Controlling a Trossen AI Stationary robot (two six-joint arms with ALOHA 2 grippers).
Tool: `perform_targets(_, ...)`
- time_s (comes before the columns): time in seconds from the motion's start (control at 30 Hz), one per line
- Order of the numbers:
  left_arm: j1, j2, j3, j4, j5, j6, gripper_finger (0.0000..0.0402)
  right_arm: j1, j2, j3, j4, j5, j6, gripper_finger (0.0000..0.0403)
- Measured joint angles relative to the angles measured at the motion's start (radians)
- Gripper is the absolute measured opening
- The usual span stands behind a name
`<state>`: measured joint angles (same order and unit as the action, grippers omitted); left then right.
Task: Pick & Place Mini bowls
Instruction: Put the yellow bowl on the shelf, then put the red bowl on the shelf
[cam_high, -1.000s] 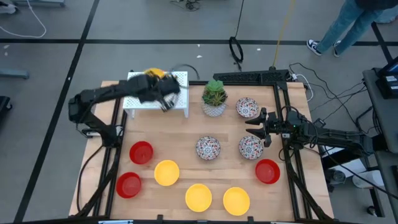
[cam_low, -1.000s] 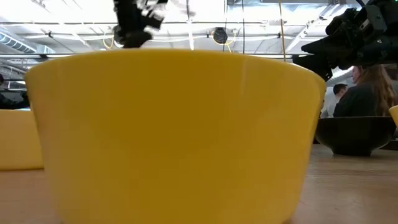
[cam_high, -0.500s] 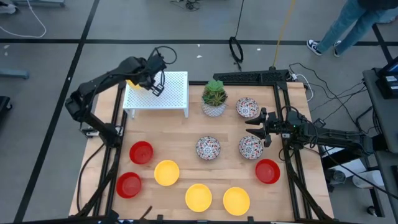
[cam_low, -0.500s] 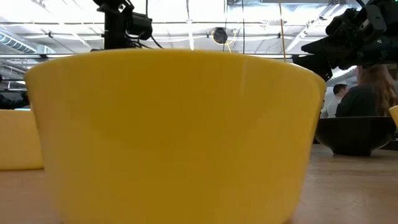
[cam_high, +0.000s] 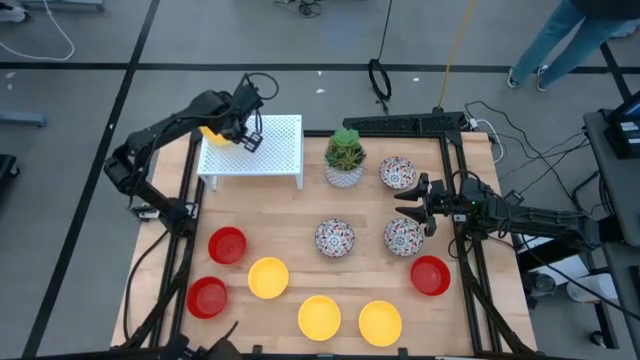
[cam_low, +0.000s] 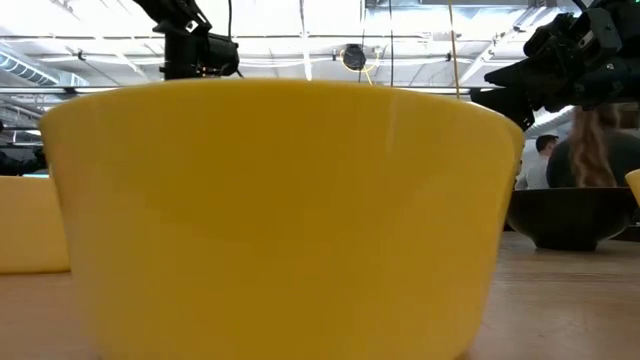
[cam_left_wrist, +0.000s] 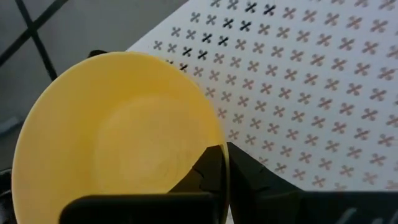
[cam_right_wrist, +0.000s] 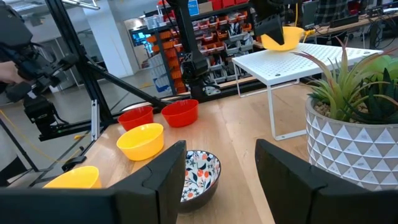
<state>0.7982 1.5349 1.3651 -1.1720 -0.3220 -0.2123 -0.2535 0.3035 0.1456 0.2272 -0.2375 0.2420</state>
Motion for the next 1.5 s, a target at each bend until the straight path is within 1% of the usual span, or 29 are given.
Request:
perform_targets(0.27,0.000,0.000,0.000,0.017,0.005,-0.007,0.0051,0.000,0.000,0.000,0.000,0.000,0.000,0.0183)
perform_targets(0.4,0.000,0.000,0.000,0.018,-0.037,-0.005,0.0076,0.000,0.000,0.000,0.000,0.000,0.000,0.0183)
perform_targets(0.53,0.000,0.000,0.000,0.017,-0.089,0.017,0.0116,0.000,0.000,0.000,0.000,0.000,0.000,0.0183)
perform_targets(0.6,-0.003,0.000,0.000,0.016,-0.080,0.027,0.0139,0.000,0.000,0.000,0.000,0.000,0.000,0.0183)
perform_targets(0.7,-0.012,0.000,0.000,0.012,-0.033,0.037,0.0171,0.000,0.000,0.000,0.000,0.000,0.000,0.0183)
perform_targets(0.8,-0.028,-0.001,0.002,-0.006,0.017,0.068,0.0191,0.000,0.000,0.000,0.000,0.000,0.000,0.0183)
perform_targets(0.97,-0.063,-0.023,0.037,-0.034,0.030,0.076,0.0199,0.000,0.000,0.000,0.000,0.000,0.000,0.0183)
perform_targets(1.13,-0.106,-0.068,0.114,-0.034,0.000,0.038,0.0187,0.000,0.000,0.000,0.000,0.000,0.000,0.0183)
perform_targets(1.2,-0.125,-0.092,0.134,-0.034,0.034,-0.023,0.0180,0.000,0.000,0.000,0.000,0.000,0.000,0.0183)
perform_targets(1.23,-0.139,-0.106,0.139,-0.033,0.071,-0.060,0.0176,0.000,0.000,0.000,0.000,0.000,0.000,0.0183)
perform_targets(1.33,-0.197,-0.140,0.124,-0.014,0.235,-0.152,0.0166,0.000,0.000,0.000,0.000,0.000,0.000,0.0183)
perform_targets(1.43,-0.295,-0.151,0.083,-0.002,0.366,-0.202,0.0154,0.000,0.000,0.000,0.000,0.000,0.000,0.0183)
perform_targets(1.5,-0.375,-0.151,0.049,-0.005,0.423,-0.240,0.0147,0.000,0.000,0.000,0.000,0.000,0.000,0.0183)
